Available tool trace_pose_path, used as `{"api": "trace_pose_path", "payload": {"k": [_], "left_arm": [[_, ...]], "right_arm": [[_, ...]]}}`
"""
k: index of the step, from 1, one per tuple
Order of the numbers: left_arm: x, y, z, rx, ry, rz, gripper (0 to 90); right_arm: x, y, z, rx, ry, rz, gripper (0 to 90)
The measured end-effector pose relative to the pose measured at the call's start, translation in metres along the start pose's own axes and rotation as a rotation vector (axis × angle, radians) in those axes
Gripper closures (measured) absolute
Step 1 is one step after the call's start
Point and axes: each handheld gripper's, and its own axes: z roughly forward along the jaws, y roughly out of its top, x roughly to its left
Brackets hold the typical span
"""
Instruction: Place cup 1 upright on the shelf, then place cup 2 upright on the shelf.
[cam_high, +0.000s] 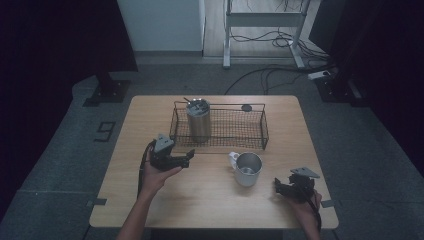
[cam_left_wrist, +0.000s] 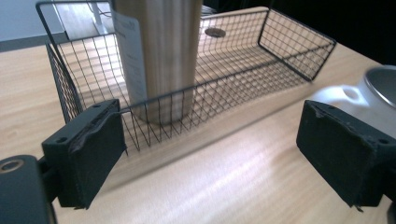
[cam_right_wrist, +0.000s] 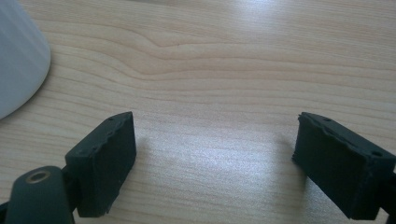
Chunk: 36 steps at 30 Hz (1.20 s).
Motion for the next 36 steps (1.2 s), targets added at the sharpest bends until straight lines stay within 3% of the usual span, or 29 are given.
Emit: {"api": "trace_pose_path", "payload": {"k": [11,20,36], "left_arm": [[-0.004,-0.04,-0.022,0.036,0.006,-0.005,9.1],[-0.007,-0.067,-0.027,0.082,-0.003,-0.032,9.2],[-0.009,-0.077,-0.02,0.111,-0.003,-0.039,9.3]], "right_arm": [[0.0,0.0,0.0,0.0,0.0,0.0,12.6],[0.0,0.0,0.0,-0.001,0.0,0.0,12.6],[0.0,0.0,0.0,0.0,0.001,-0.001,12.6]]}}
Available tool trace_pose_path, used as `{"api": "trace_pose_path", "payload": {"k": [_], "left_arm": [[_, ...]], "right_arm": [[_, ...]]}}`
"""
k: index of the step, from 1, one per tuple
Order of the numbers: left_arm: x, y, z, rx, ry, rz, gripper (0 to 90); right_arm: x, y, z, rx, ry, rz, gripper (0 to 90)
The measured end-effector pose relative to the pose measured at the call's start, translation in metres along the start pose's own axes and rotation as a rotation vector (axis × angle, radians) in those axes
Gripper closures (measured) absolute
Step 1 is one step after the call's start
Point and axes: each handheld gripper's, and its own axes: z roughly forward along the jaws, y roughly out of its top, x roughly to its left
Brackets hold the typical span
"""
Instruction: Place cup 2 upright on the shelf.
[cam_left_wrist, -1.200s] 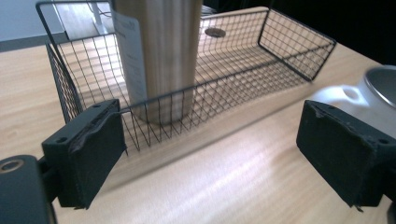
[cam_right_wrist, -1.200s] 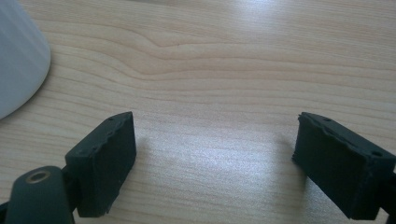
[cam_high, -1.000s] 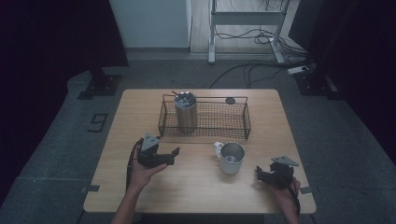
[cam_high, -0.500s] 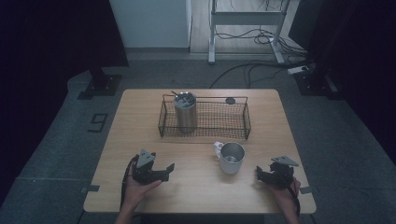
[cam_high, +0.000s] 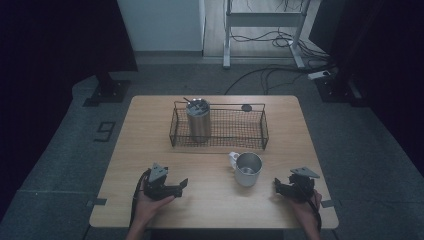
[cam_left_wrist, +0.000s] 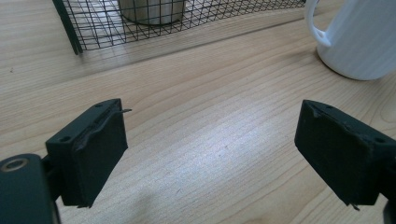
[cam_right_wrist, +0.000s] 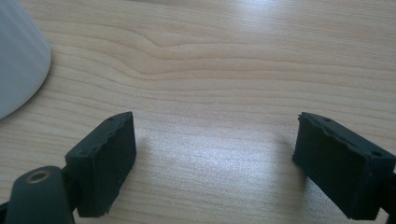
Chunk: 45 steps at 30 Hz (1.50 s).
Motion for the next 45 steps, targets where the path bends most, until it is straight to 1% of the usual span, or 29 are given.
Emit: {"api": "trace_pose_path", "payload": {"k": [5,8,13,16,18,19,21,23,27,32,36,40,45], "left_arm": [[0.002,0.0,-0.001,0.001,0.001,-0.001,10.0],[0.002,-0.001,-0.002,-0.005,0.005,-0.005,10.0],[0.002,-0.003,-0.005,-0.006,0.009,-0.013,10.0],[0.003,-0.004,-0.006,-0.007,0.013,-0.013,10.0],[0.003,-0.004,-0.006,-0.008,0.015,-0.012,10.0],[0.003,-0.004,-0.006,-0.007,0.016,-0.013,10.0],[0.002,-0.004,-0.005,-0.004,0.014,-0.014,10.0],[0.002,-0.004,-0.005,-0.003,0.013,-0.012,10.1],[0.002,-0.005,-0.006,-0.004,0.01,-0.013,10.0],[0.002,-0.005,-0.005,0.0,0.01,-0.013,10.0],[0.001,-0.006,-0.004,0.003,0.011,-0.014,10.0],[0.001,-0.005,-0.004,0.002,0.012,-0.018,10.0],[0.003,-0.004,-0.005,-0.004,0.006,-0.028,10.0]], "right_arm": [[0.001,0.0,0.0,-0.006,0.007,-0.009,13.1],[0.002,0.0,-0.002,-0.028,0.011,-0.012,13.3],[0.006,0.005,-0.009,-0.058,0.035,-0.018,13.3],[0.009,0.009,-0.015,-0.086,0.062,-0.013,13.3],[0.011,0.011,-0.02,-0.102,0.098,0.005,13.3],[0.012,0.012,-0.023,-0.11,0.106,0.004,13.3],[0.014,0.013,-0.028,-0.128,0.11,0.0,13.5],[0.016,0.016,-0.033,-0.149,0.129,0.01,13.7],[0.02,0.02,-0.042,-0.168,0.143,0.004,13.8],[0.028,0.024,-0.05,-0.188,0.177,-0.005,13.8],[0.036,0.029,-0.056,-0.209,0.2,-0.02,13.8],[0.045,0.033,-0.061,-0.229,0.233,-0.029,13.9],[0.054,0.035,-0.065,-0.243,0.253,-0.041,14.0]]}}
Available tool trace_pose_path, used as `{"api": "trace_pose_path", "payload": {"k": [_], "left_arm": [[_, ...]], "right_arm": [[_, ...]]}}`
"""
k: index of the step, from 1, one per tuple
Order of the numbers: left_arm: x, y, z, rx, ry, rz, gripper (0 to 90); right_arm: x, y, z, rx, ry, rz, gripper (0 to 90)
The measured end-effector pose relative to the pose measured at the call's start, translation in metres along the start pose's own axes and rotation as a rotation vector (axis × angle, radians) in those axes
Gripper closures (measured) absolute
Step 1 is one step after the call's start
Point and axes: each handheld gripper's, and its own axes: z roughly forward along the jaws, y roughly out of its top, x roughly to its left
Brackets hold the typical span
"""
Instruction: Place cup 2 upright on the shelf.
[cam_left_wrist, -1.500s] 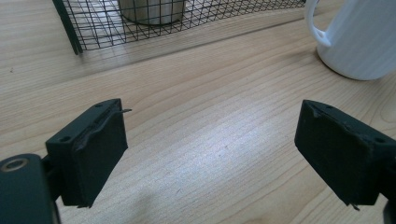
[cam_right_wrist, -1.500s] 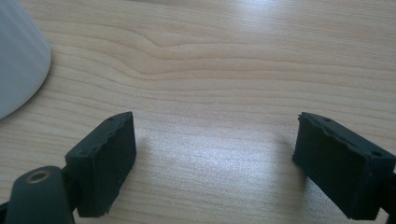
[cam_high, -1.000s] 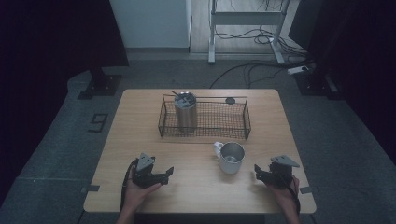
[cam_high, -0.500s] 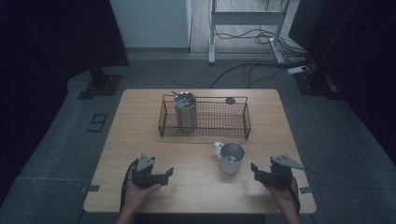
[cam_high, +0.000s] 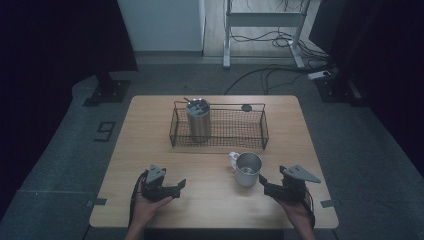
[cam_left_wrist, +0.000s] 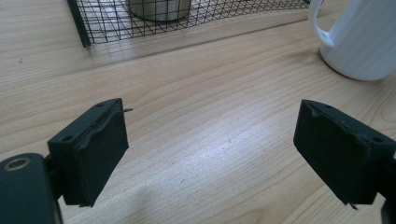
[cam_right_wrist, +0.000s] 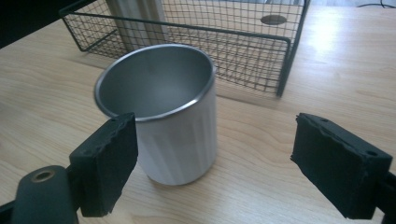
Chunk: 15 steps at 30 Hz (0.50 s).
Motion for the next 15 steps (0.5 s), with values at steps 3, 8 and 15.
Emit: {"api": "trace_pose_path", "payload": {"k": [3,8,15], "left_arm": [[0.0,0.0,0.0,0.005,0.0,0.004,10.1],[-0.003,-0.001,0.002,0.016,0.003,0.017,10.0],[-0.006,-0.001,0.005,0.028,-0.009,0.021,10.0]], "right_arm": [[0.005,0.002,0.001,-0.004,0.011,-0.007,14.0],[0.01,0.003,0.002,-0.017,0.034,-0.01,14.0],[0.016,0.003,0.006,-0.016,0.048,-0.022,13.2]]}}
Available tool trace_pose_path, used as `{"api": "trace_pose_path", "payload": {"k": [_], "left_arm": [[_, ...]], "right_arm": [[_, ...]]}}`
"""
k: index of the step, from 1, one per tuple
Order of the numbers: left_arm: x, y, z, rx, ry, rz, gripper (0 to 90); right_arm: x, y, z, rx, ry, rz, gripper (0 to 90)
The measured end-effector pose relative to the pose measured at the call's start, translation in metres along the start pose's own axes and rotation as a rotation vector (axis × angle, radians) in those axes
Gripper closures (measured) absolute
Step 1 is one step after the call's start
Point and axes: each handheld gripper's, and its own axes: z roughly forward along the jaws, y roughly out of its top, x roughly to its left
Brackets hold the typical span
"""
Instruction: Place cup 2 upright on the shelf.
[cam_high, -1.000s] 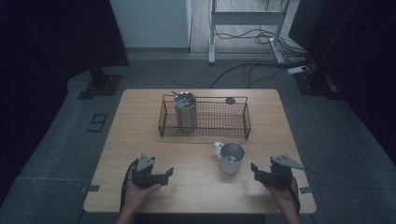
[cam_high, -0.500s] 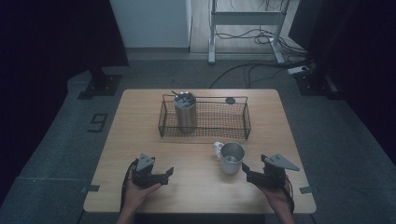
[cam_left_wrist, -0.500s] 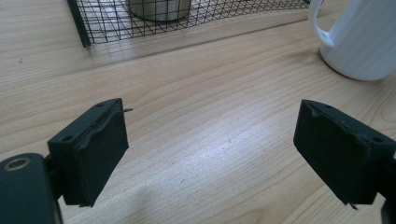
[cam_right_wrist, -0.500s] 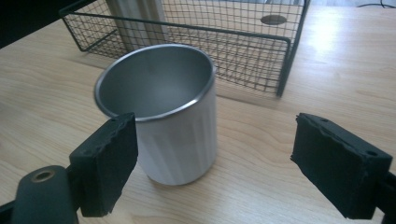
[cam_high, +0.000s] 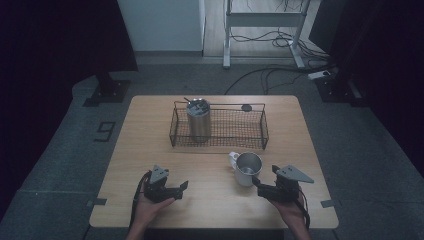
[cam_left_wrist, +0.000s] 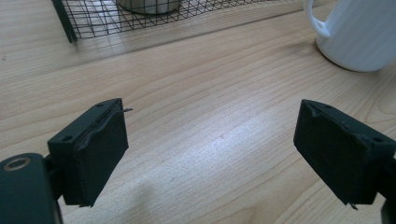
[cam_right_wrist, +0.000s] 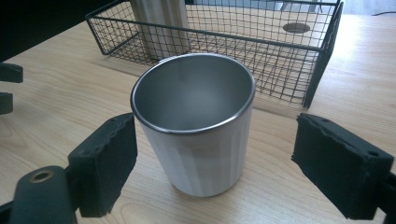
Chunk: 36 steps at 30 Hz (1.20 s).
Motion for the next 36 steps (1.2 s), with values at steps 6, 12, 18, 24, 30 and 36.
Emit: {"api": "trace_pose_path", "payload": {"k": [6,12,18,24,30,36], "left_arm": [[0.001,0.0,0.001,0.004,-0.006,-0.008,10.0],[0.001,-0.001,0.001,0.004,-0.008,-0.015,10.0],[0.002,0.0,0.0,0.004,-0.013,-0.022,10.1],[0.002,0.0,0.0,-0.002,-0.021,-0.024,10.1],[0.001,0.0,0.0,0.0,-0.023,-0.023,12.4],[0.001,0.001,-0.002,-0.007,-0.019,-0.027,12.0]], "right_arm": [[0.005,0.001,0.004,0.001,0.0,-0.01,9.4],[0.011,0.002,0.011,0.032,0.004,-0.033,6.5],[0.015,0.006,0.017,0.049,-0.004,-0.043,2.9],[0.018,0.008,0.033,0.087,-0.023,-0.062,0.0],[0.021,0.009,0.047,0.107,-0.054,-0.083,0.0],[0.021,0.012,0.058,0.108,-0.056,-0.087,0.0]]}}
